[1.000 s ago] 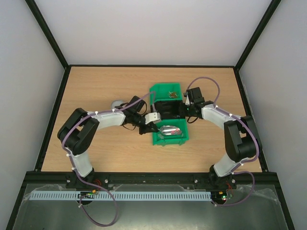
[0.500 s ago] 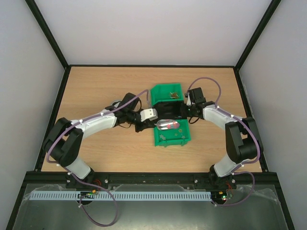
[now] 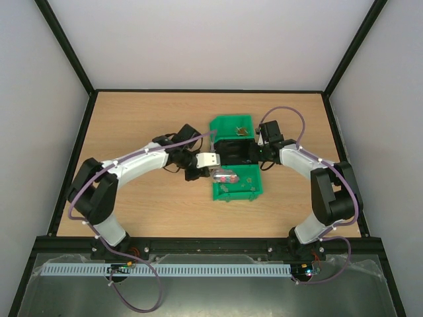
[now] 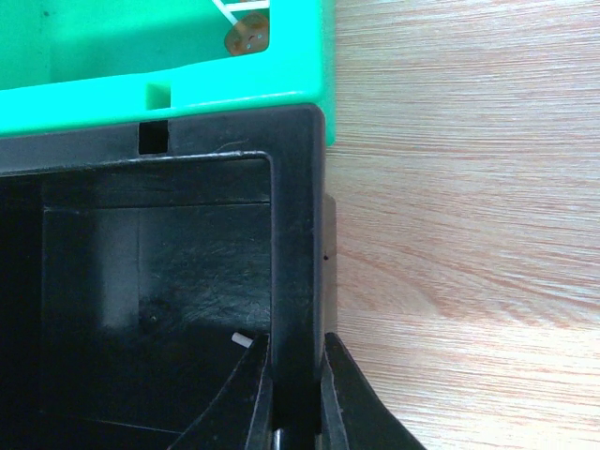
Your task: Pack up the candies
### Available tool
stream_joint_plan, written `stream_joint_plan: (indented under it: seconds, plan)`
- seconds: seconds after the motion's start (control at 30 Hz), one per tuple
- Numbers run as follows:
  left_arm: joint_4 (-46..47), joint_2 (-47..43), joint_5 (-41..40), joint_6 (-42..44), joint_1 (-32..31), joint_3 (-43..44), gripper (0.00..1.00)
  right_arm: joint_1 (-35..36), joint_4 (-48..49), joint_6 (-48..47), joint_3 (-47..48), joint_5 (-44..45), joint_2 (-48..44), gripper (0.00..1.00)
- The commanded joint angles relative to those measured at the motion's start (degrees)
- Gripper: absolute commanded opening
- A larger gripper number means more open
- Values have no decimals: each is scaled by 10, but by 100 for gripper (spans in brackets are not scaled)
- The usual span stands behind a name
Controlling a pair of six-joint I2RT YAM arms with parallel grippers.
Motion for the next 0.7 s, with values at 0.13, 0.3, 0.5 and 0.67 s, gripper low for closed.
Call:
stream_joint_plan:
  seconds: [0.13,0.3,0.5,0.67]
  plan:
    - [-174,68,-84,80,-25,111,2,7,-57,24,26,59,-26,1]
    - [-244,115,-112,98,-40,162,2,13,-78,29,43,87,-26,1]
    - [-300,174,-147,95,-56,219,2,21,-102,35,62,105,-27,1]
    - [-305,210,-169,69,-70,256,2,26,-110,38,68,108,-30,1]
